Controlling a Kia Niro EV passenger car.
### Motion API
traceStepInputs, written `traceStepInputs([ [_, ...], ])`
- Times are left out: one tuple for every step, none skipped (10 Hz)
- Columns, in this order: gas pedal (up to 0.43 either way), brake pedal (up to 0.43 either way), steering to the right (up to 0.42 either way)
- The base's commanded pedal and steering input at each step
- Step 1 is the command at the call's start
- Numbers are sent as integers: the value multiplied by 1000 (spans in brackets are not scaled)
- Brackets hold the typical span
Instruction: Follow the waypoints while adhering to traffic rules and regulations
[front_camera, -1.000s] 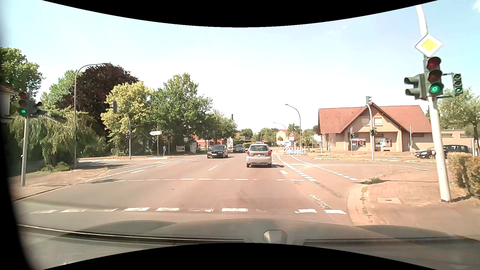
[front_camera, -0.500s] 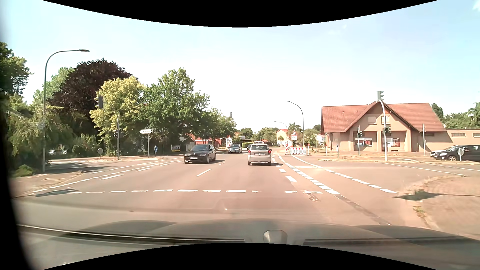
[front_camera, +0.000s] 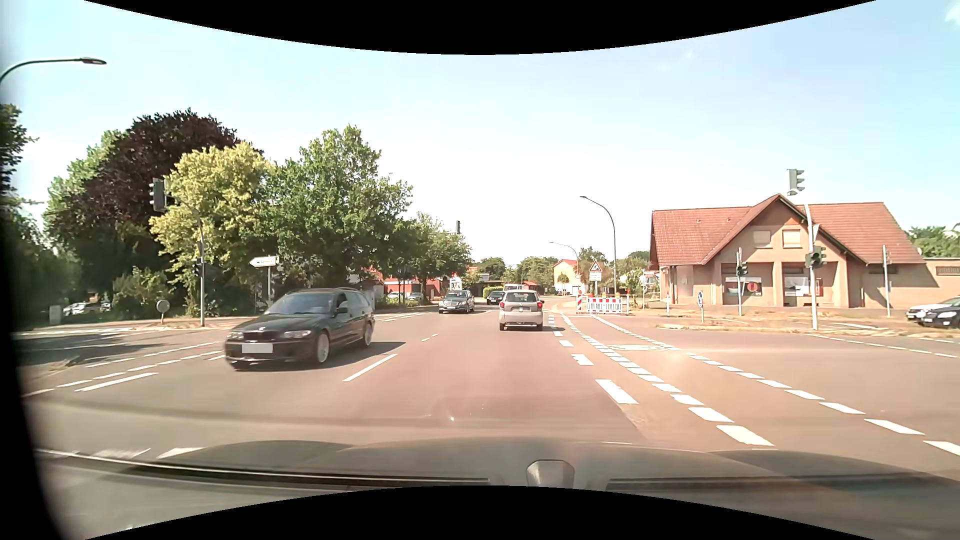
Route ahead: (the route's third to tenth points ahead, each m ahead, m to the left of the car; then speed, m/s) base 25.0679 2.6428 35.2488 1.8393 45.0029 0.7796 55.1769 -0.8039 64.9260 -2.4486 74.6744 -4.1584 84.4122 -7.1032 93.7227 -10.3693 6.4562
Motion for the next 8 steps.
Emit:
traceStepInputs([
  [331, 6, 3],
  [319, 6, 3],
  [299, 6, 3],
  [287, 6, 3],
  [280, 6, 3],
  [260, 6, 3],
  [240, 6, 4],
  [240, 6, 6],
])
